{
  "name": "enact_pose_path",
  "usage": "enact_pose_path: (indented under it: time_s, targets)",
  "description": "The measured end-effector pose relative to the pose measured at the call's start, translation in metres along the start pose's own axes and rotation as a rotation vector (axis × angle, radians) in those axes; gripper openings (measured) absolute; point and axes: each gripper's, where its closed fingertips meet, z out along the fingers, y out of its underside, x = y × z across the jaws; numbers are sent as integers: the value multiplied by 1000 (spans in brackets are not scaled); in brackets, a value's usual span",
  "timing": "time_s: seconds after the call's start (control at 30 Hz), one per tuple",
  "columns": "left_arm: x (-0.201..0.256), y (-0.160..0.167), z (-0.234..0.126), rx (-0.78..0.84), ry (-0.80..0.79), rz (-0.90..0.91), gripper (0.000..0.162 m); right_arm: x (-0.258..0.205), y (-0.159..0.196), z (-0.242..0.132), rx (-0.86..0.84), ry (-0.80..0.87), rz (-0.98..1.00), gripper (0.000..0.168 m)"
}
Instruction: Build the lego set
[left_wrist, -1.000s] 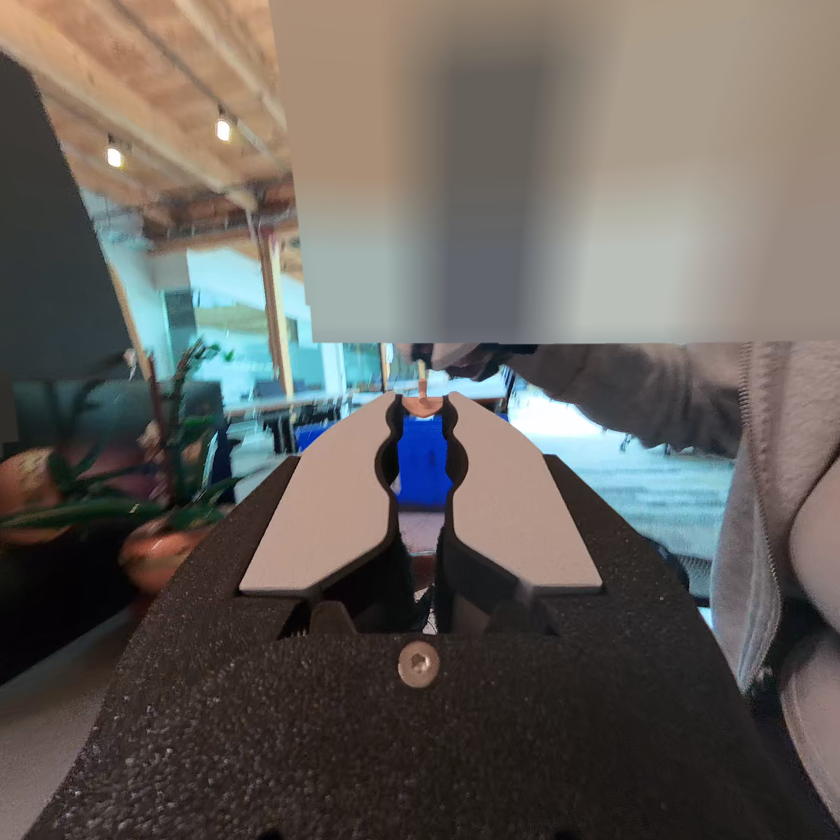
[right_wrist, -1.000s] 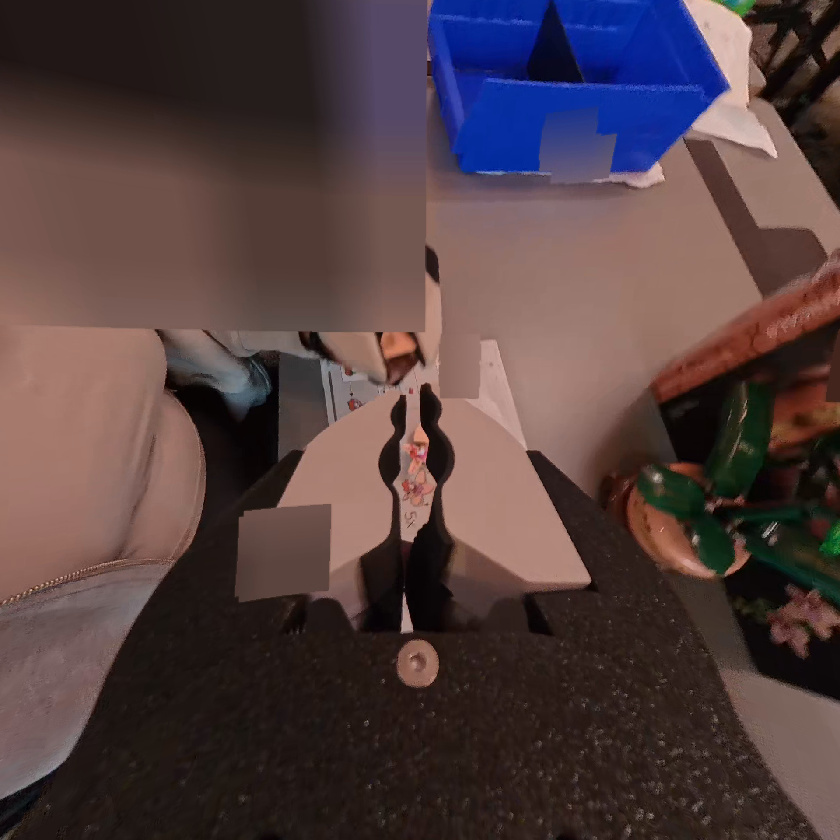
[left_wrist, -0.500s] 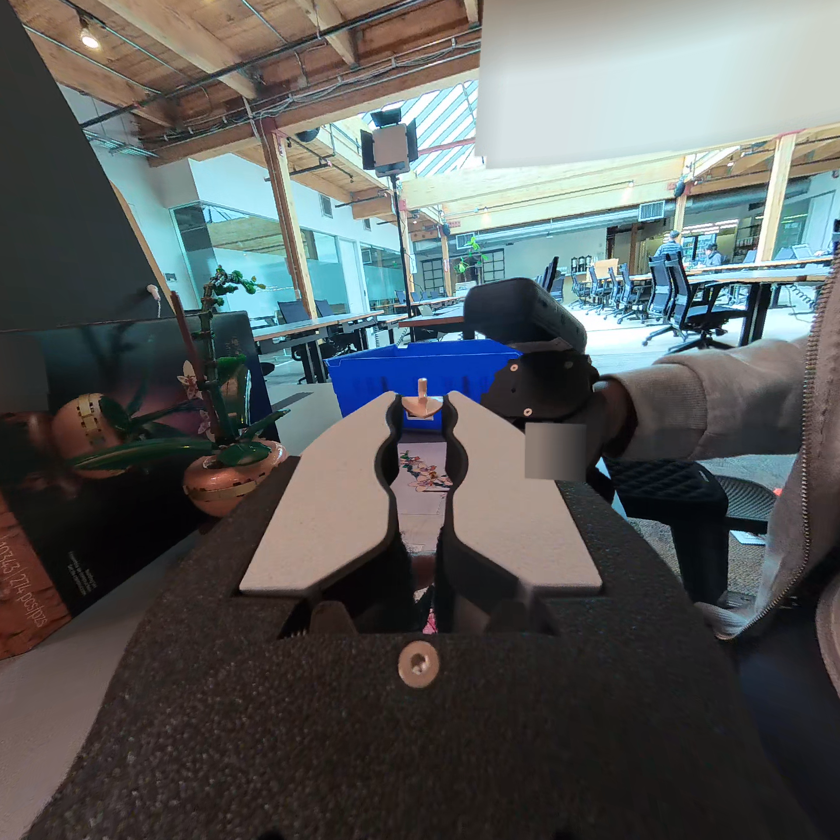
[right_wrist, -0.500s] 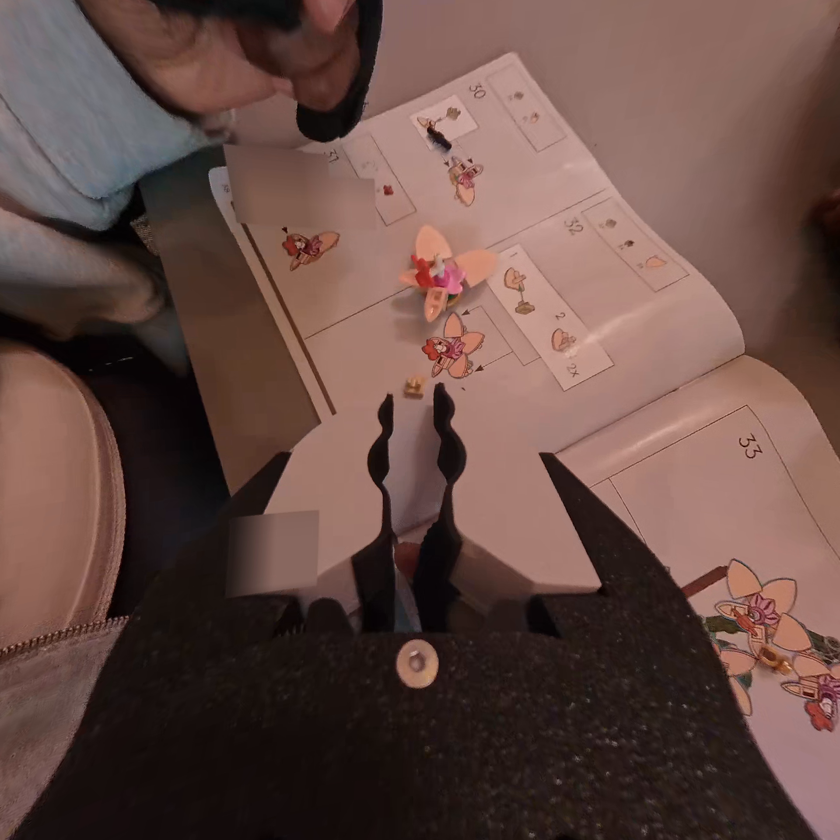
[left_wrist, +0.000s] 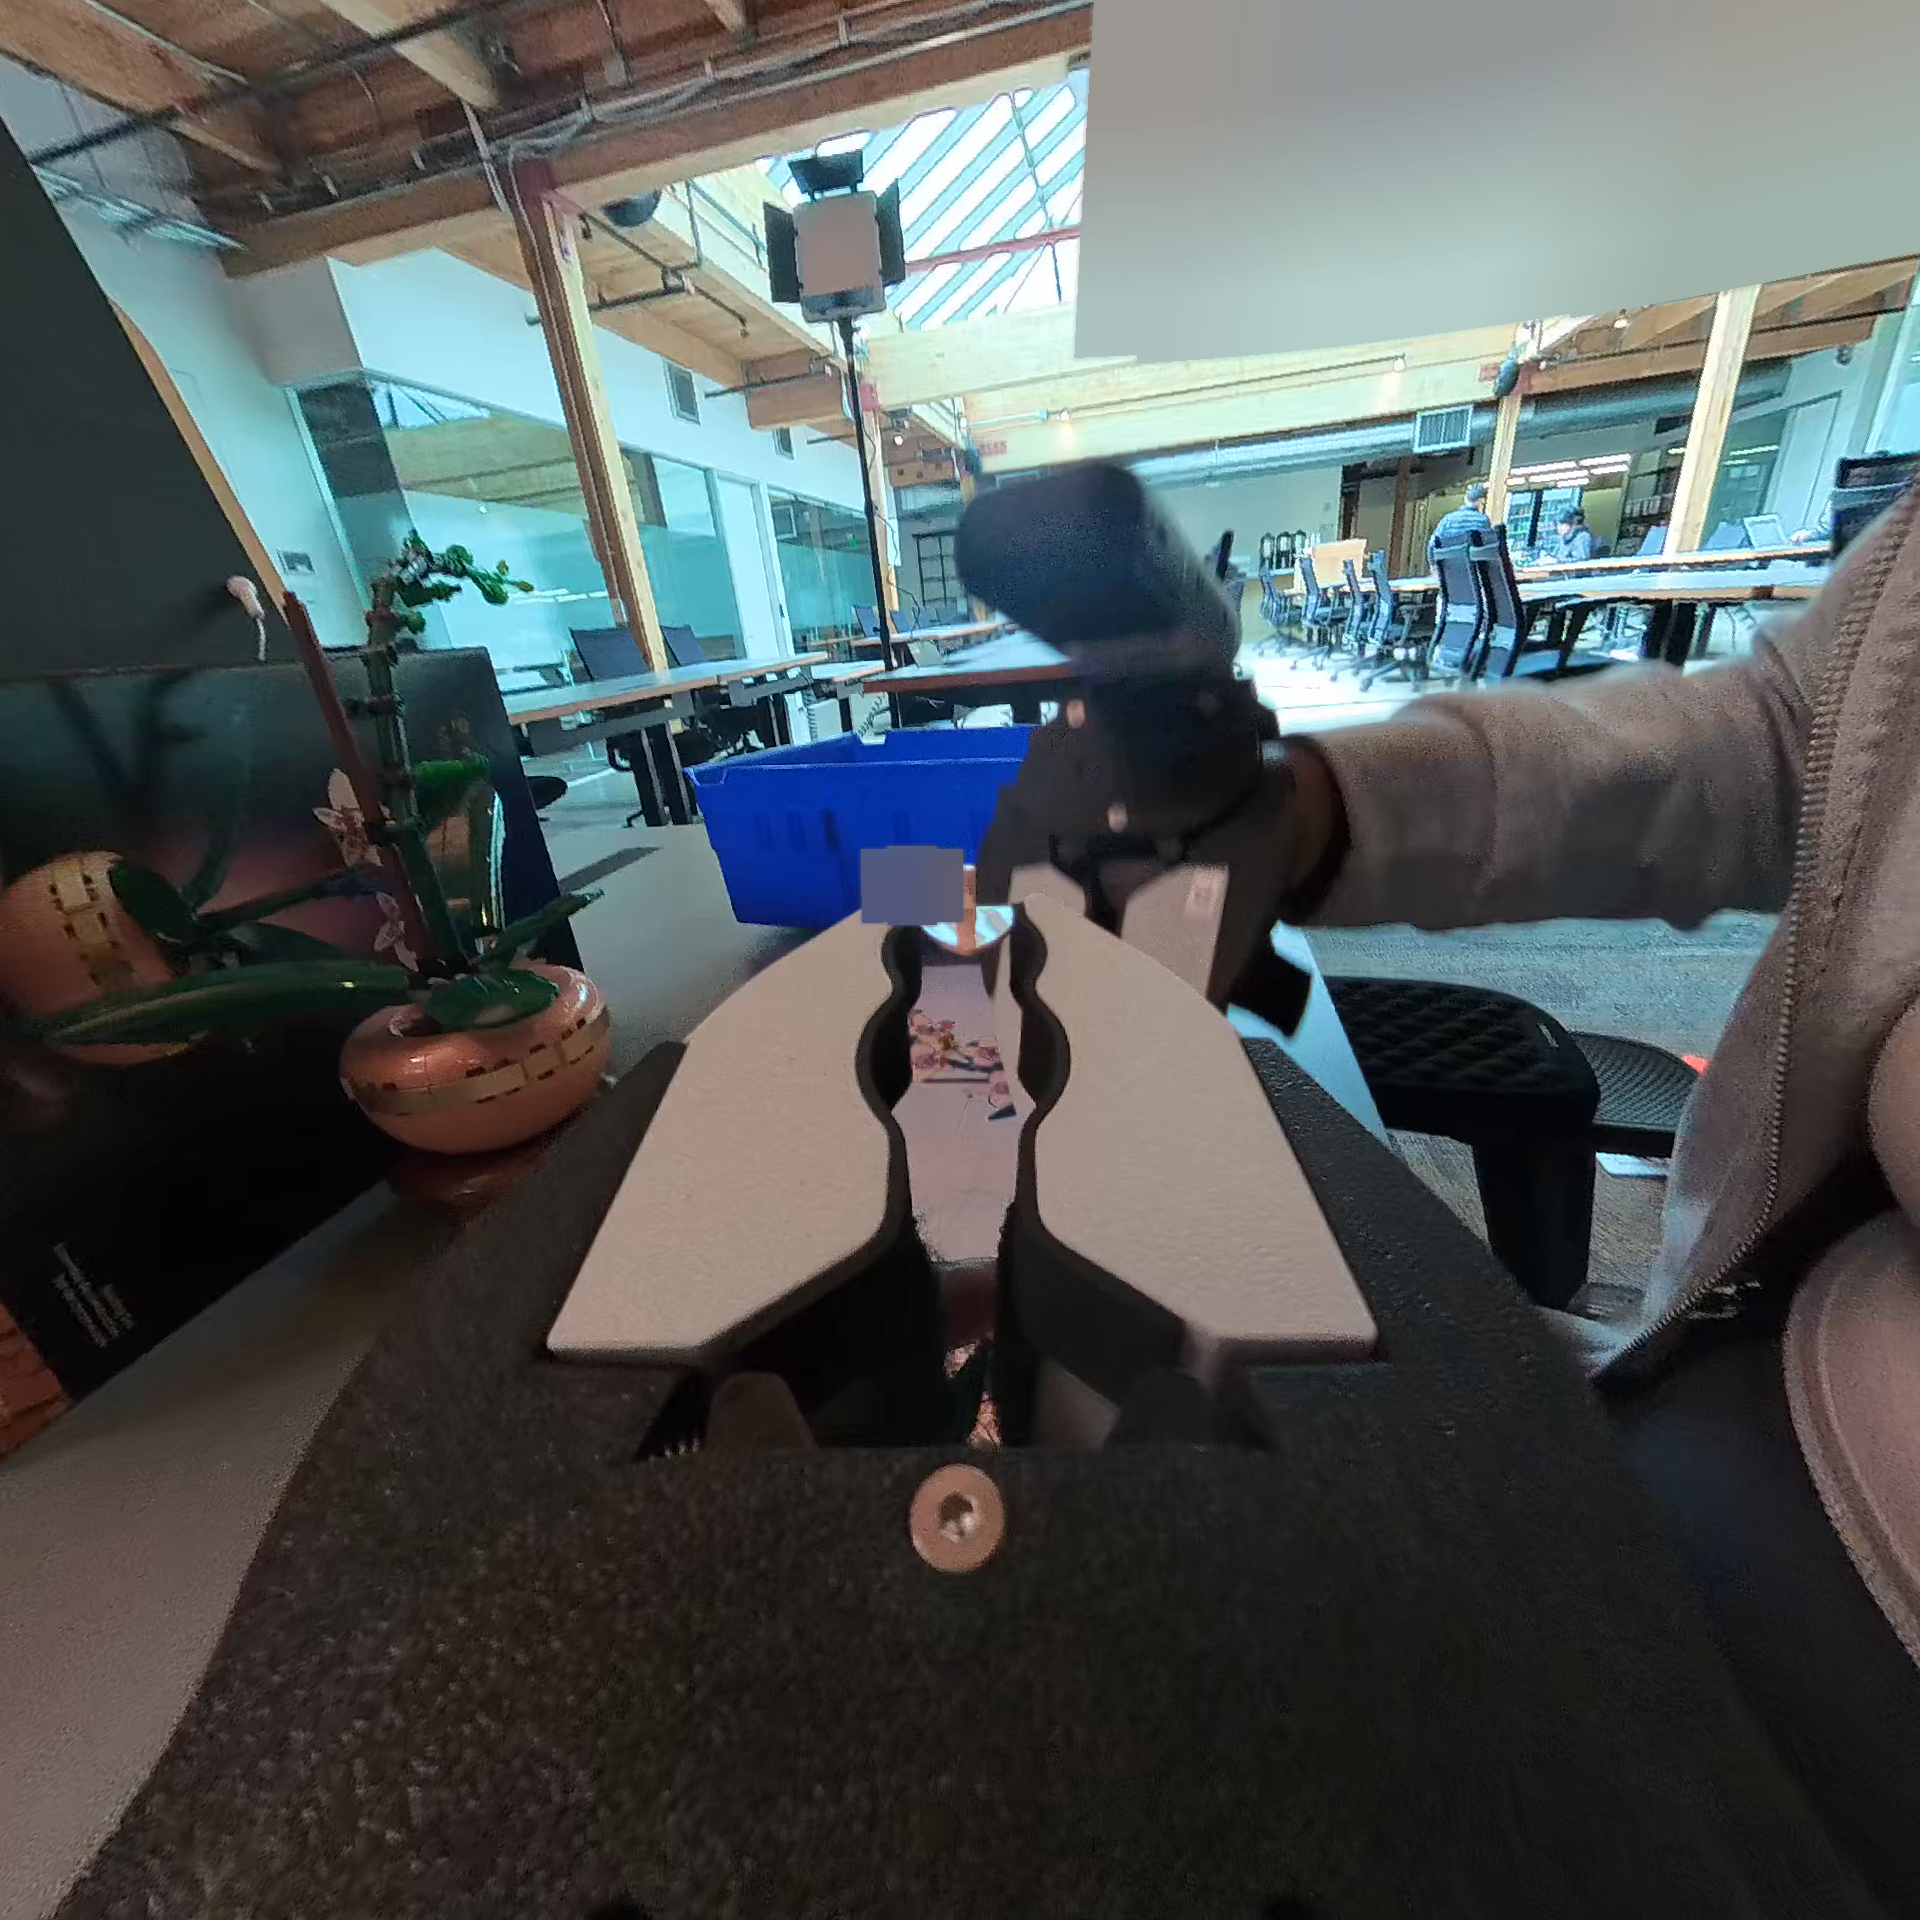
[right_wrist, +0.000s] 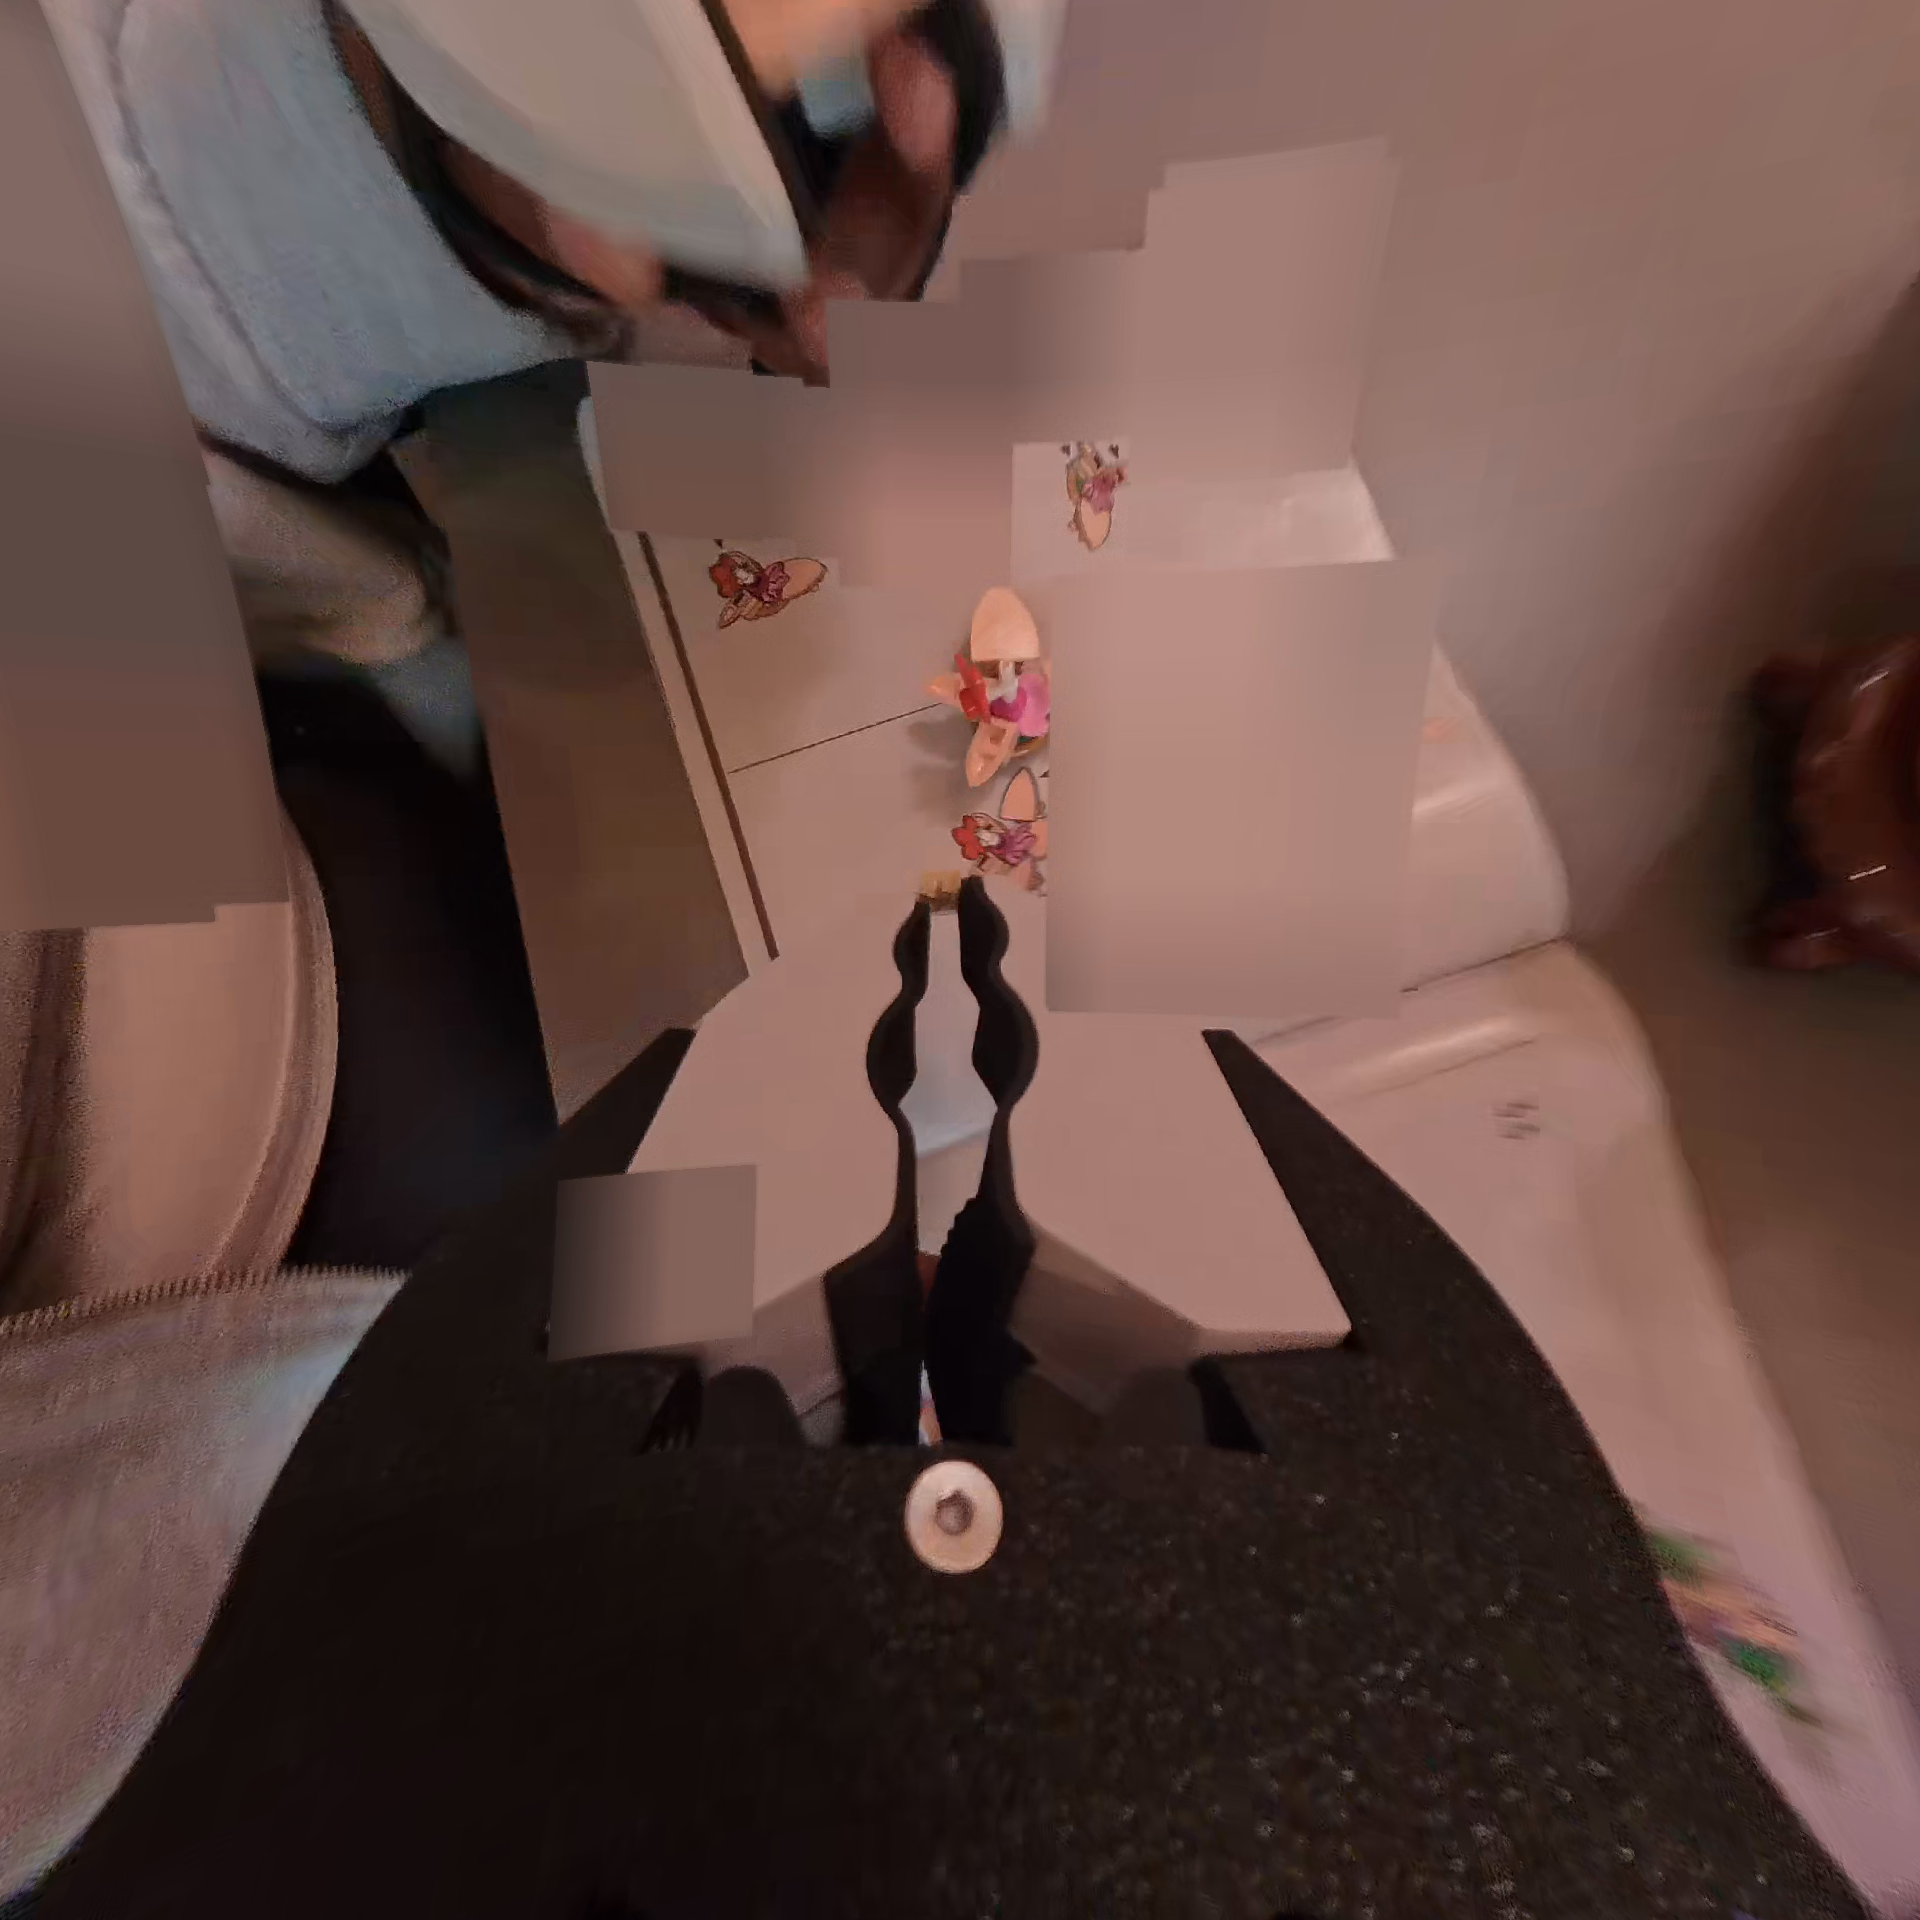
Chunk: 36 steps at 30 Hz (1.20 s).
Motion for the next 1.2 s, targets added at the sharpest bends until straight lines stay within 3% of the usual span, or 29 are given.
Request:
enact_pose_path:
  time_s: [0.2,0.33,0.57,0.7,0.77,0.87,0.97,1.03,1.1,1.2]
  targets:
    - [3,14,5,-93,-3,21,16,5,-55,-62,-260,-8,-309,6]
    - [5,15,10,-107,-37,69,16,-6,-74,-57,-391,-83,-384,6]
    - [3,-3,10,51,-83,12,15,-2,-91,-54,-517,-60,-427,2]
    - [-34,8,-8,-68,-297,82,15,9,-87,-48,-340,4,-244,8]
    - [-46,9,-17,-97,-359,112,15,3,-61,-43,-234,2,-148,20]
    - [-49,5,-19,-58,-363,60,15,-31,-22,-13,-46,-75,-29,21]
    - [-44,4,-16,-44,-328,59,15,-28,17,13,-32,24,-52,22]
    - [-37,4,-12,-46,-299,90,15,-25,21,15,21,42,-90,20]
    - [-31,5,-8,-52,-268,106,15,-24,17,14,53,4,-133,15]
    - [-24,5,-4,-50,-220,106,15,-29,17,15,-33,-139,-251,15]
